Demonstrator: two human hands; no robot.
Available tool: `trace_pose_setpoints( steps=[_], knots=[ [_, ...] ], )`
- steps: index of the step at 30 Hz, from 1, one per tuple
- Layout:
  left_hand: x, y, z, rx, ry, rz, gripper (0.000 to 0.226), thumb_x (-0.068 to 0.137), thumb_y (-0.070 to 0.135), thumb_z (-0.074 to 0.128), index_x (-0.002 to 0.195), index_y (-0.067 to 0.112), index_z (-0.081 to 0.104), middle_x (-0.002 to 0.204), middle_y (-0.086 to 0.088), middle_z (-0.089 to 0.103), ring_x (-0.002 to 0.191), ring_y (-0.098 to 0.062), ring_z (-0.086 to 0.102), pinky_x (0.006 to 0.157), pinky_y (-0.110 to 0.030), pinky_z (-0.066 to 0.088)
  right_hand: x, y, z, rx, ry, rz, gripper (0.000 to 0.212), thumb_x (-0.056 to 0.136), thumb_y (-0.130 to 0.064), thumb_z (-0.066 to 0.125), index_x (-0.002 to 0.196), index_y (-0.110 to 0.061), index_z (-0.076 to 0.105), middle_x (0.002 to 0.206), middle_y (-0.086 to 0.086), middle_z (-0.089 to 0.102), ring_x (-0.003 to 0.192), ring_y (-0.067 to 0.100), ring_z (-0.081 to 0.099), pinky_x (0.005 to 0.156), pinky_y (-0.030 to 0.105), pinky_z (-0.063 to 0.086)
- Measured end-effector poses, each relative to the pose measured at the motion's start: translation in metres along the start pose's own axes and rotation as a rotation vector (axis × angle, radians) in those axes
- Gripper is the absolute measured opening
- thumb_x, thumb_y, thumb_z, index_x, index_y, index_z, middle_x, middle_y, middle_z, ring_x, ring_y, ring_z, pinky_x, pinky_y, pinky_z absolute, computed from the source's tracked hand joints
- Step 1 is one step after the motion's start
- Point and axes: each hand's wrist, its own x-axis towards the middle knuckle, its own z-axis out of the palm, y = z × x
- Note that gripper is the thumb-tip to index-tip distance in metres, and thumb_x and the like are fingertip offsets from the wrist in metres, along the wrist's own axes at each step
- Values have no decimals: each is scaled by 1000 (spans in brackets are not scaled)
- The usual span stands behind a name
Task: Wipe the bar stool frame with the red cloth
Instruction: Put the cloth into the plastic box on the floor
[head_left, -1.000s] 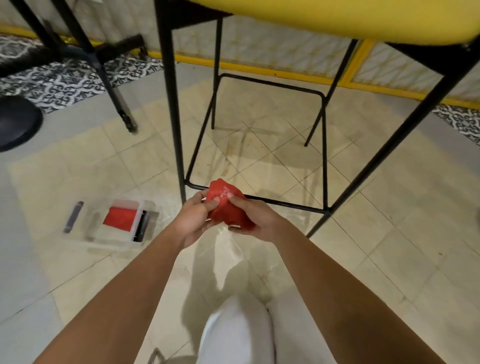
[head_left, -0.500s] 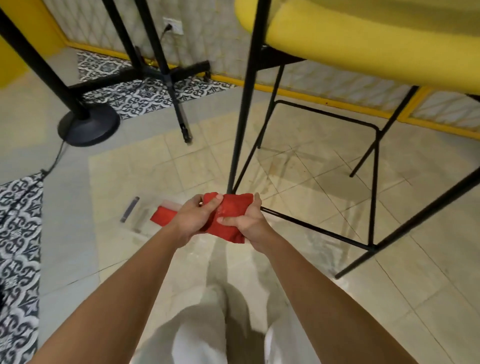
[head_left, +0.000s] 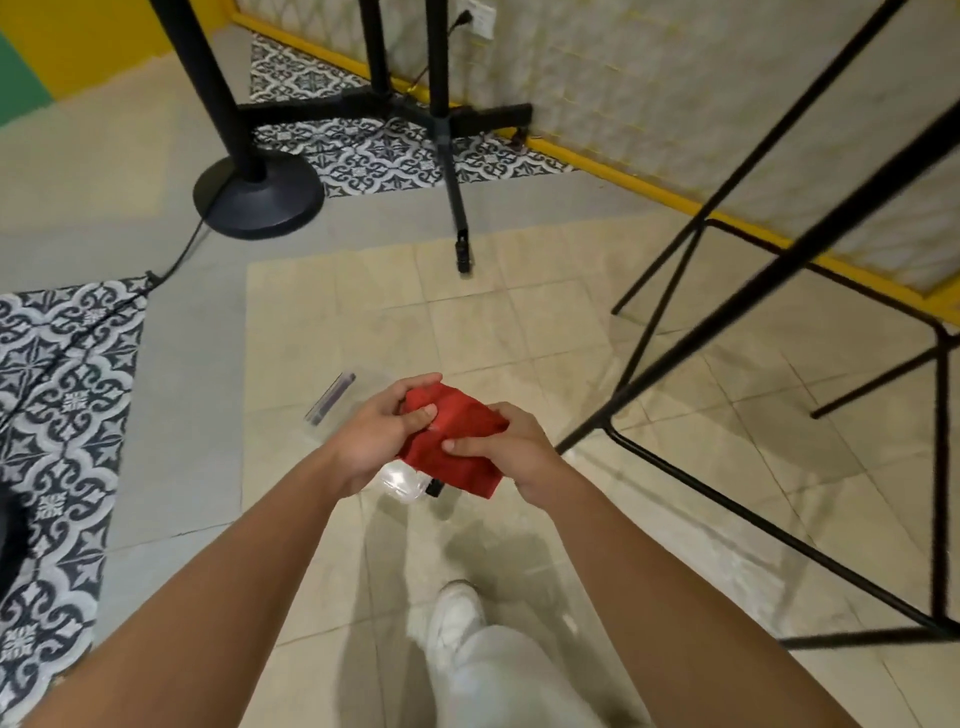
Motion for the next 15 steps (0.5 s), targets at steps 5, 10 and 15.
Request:
trace_pose_setpoints(
  steps=[5,10,15],
  knots=[
    [32,-24,-37,89,-38,-72,29,91,16,60,119,18,57,111,-4,67,102,-17,66,87,-28,54,54,21,21,-49,-19,35,60,59,-23,88,109,-12,58,103,3,67,91,17,66,74,27,53],
    [82,-61,-65,169,67,-127,26,92,27,57,110,8,62,102,-6,70,97,-21,66,89,-32,53,113,49,42,-62,-85,90,69,53,-40,88,113,-15,64,102,0,71,92,16,68,78,27,56],
    [125,-97,-85,164,167,-183,42,92,35,55,126,11,52,115,-8,65,103,-21,64,91,-37,52,163,74,57,13,-184,225,75,52,-36,89,118,-16,62,106,1,70,96,17,68,87,32,55]
  ],
)
